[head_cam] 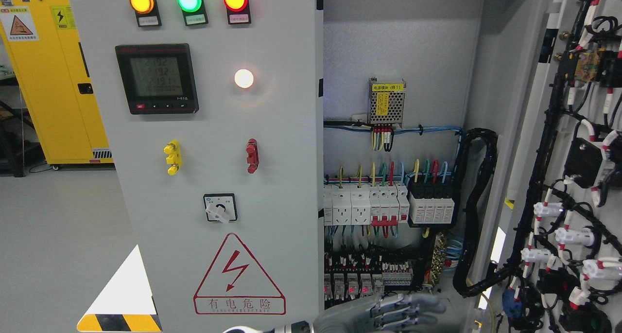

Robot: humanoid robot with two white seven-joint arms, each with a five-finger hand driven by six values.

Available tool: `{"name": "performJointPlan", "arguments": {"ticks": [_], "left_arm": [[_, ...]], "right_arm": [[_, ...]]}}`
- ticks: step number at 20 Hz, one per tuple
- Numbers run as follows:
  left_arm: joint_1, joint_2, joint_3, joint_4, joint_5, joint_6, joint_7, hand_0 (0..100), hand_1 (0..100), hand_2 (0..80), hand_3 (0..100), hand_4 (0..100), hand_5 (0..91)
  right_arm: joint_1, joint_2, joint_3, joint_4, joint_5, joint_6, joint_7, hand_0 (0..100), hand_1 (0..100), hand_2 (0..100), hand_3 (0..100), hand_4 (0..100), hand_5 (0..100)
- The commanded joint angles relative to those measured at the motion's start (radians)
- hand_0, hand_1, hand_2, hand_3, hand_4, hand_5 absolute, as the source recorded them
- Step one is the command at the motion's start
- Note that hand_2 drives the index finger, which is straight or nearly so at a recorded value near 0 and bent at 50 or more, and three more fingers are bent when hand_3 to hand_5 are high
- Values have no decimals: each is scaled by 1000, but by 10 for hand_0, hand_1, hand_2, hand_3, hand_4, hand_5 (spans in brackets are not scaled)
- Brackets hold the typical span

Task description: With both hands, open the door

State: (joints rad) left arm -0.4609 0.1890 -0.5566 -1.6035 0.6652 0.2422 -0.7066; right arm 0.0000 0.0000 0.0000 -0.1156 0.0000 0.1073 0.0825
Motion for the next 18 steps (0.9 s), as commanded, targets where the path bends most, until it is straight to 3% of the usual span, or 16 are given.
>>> {"name": "performJointPlan", "arguments": {"ticks": [1,3,7,12,18], "left_arm": [[324,202,50,-86,-116,-61,3,120,556,0,0,0,0],[433,201,113,9,-153,-92,3,120,556,0,0,0,0],[570,140,259,309,-157,-194,3,120,556,0,0,0,0],[532,15,297,906,-157,-331,3,120,556,0,0,0,0],[438,-138,311,1519,-157,-350,4,120,556,0,0,0,0]], "right_arm": [[9,15,23,1,-28,0,0,0,500,40,0,0,0],[9,15,23,1,-28,0,0,0,500,40,0,0,0],[9,15,23,-1,-28,0,0,0,500,40,0,0,0],[9,15,23,-1,-28,0,0,0,500,40,0,0,0],[9,15,25,-1,-28,0,0,0,500,40,0,0,0]]}}
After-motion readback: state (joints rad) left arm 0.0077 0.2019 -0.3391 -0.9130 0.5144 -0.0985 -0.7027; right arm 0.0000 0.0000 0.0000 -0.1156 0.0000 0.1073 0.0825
